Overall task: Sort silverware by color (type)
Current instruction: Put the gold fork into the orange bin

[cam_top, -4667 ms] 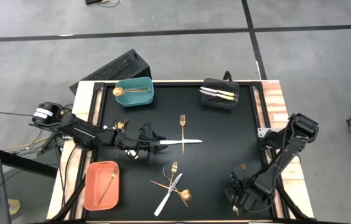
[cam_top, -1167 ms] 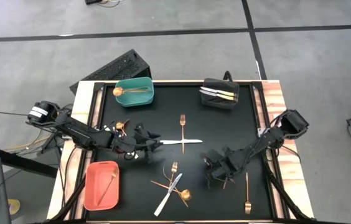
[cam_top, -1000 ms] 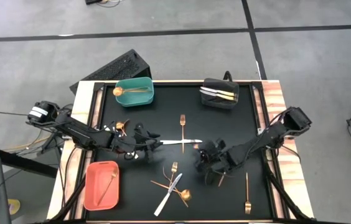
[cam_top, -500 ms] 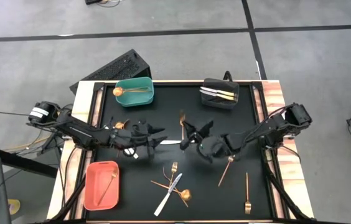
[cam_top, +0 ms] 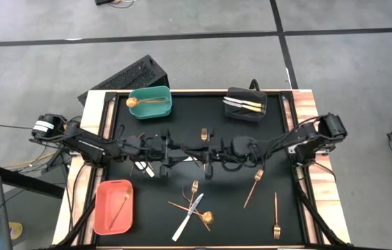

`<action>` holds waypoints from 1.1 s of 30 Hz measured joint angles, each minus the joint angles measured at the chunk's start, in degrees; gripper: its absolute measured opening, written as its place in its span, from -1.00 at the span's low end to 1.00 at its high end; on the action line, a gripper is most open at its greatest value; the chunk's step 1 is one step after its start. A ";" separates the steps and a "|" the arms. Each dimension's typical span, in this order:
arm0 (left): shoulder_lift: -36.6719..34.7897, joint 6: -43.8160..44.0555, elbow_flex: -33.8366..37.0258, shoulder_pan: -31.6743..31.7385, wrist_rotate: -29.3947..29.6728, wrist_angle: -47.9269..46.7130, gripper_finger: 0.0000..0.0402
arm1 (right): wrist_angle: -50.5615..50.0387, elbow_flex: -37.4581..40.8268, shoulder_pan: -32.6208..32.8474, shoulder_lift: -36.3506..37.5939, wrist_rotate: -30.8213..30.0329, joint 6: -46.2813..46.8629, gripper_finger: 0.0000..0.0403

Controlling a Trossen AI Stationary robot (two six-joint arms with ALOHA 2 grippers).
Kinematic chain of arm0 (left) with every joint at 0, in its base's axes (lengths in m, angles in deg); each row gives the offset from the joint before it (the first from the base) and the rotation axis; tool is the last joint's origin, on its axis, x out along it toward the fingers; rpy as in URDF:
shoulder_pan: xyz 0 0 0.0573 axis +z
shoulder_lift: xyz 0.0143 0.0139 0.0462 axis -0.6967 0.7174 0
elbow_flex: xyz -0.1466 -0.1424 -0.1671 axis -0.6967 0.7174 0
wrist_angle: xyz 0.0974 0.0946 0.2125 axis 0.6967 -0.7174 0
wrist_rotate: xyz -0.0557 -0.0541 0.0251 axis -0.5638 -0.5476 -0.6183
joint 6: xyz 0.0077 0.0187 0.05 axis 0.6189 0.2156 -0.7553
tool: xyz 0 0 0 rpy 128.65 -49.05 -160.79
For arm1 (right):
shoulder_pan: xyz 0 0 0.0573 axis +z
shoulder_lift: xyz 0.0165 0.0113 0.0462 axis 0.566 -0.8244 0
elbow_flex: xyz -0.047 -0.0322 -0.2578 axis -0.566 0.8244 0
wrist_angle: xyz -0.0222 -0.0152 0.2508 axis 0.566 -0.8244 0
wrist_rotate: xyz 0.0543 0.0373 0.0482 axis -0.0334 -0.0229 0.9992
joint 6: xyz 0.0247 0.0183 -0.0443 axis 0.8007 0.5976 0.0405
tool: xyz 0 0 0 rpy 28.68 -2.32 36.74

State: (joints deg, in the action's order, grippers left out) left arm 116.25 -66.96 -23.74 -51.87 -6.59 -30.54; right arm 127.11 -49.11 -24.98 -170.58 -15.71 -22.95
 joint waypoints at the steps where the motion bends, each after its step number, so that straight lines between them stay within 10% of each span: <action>1: 0.00 -0.11 0.00 -0.01 -0.01 0.53 -0.11 | 0.34 0.00 -0.32 0.00 0.78 -0.29 -0.82; 22: 8.35 0.37 -7.79 0.61 -1.46 -0.44 -0.13 | 1.90 0.00 -0.81 -0.04 1.57 -4.99 -0.82; 33: 2.91 2.13 -7.21 -0.47 -0.10 -11.60 -0.93 | -1.45 0.00 1.29 -0.07 1.05 -0.80 -0.71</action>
State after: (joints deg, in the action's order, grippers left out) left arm 119.16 -64.83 -30.96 -52.33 -6.69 -42.14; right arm 125.66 -49.11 -23.69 -170.64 -14.67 -23.75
